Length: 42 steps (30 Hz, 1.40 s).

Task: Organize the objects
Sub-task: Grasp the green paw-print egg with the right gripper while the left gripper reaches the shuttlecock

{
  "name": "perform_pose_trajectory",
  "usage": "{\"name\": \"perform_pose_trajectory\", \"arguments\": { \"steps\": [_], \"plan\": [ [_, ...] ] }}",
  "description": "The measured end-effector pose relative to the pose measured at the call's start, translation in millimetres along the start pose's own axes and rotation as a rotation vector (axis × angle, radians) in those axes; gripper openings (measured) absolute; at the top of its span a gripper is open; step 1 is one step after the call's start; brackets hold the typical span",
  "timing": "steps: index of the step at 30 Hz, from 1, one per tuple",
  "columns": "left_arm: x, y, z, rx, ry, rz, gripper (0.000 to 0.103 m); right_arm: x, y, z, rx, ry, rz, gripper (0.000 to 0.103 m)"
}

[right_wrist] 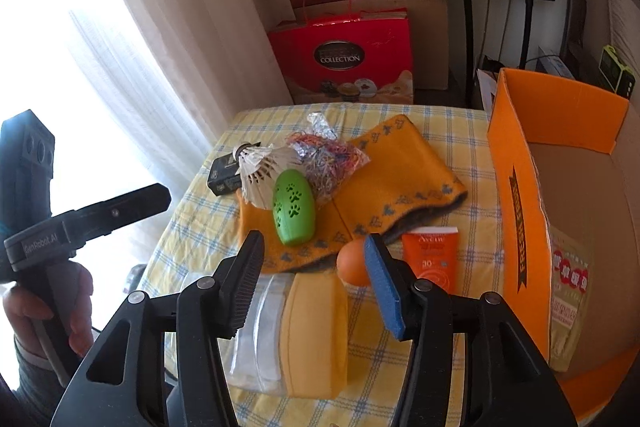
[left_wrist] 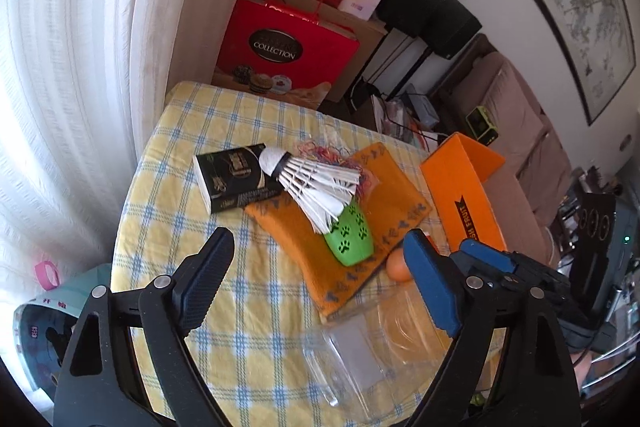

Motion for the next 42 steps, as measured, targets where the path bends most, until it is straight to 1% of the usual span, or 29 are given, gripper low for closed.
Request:
{"name": "perform_pose_trajectory", "arguments": {
  "steps": [2, 4, 7, 10, 15, 20, 25, 29, 31, 33, 34, 35, 39, 42],
  "plan": [
    [0, -10, 11, 0.005, -0.012, 0.022, 0.085, -2, -10, 7, 0.028, 0.004, 0.007, 0.062],
    [0, -20, 19, 0.013, -0.017, 0.029, 0.087, -3, -20, 14, 0.050, 0.009, 0.014, 0.062],
    [1, -35, 28, 0.018, -0.018, 0.032, 0.087, -5, -38, 19, 0.098, 0.032, 0.009, 0.062],
    [5, -54, 35, 0.036, -0.032, 0.070, 0.087, -6, -56, 17, 0.168, 0.035, 0.030, 0.063],
    [18, -73, 41, 0.059, -0.024, 0.094, 0.087, -7, -80, 15, 0.244, 0.080, 0.016, 0.064],
    [28, -74, 42, 0.057, -0.017, 0.096, 0.088, -7, -94, 14, 0.303, 0.122, 0.010, 0.064],
    [33, -72, 41, 0.053, -0.024, 0.099, 0.095, -5, -105, 9, 0.360, 0.159, -0.007, 0.064],
    [35, -73, 41, 0.054, -0.029, 0.104, 0.095, -2, -115, 3, 0.397, 0.179, -0.024, 0.064],
    [35, -74, 41, 0.048, -0.044, 0.120, 0.095, -2, -119, 0, 0.412, 0.191, -0.041, 0.064],
    [34, -75, 41, 0.041, -0.068, 0.139, 0.095, -2, -123, -4, 0.424, 0.214, -0.063, 0.060],
    [34, -75, 41, 0.038, -0.080, 0.145, 0.095, -3, -123, -5, 0.431, 0.228, -0.077, 0.049],
    [32, -75, 41, 0.035, -0.092, 0.150, 0.095, -5, -124, -7, 0.437, 0.238, -0.092, 0.044],
    [29, -73, 43, 0.032, -0.102, 0.148, 0.095, -9, -118, -8, 0.416, 0.221, -0.094, 0.044],
    [27, -76, 42, 0.056, -0.079, 0.142, 0.095, -13, -109, -3, 0.380, 0.190, -0.088, 0.044]
  ]
}}
Point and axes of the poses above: each gripper's, at about its wrist camera, not at the fingertips, and y roughly against the way its jaws point, x to its left, z to its top, the point moved 10 cm from there along -y, roughly the way its jaws point, and after that the axes turned 15 degrees about z, right-handed, at the moved point
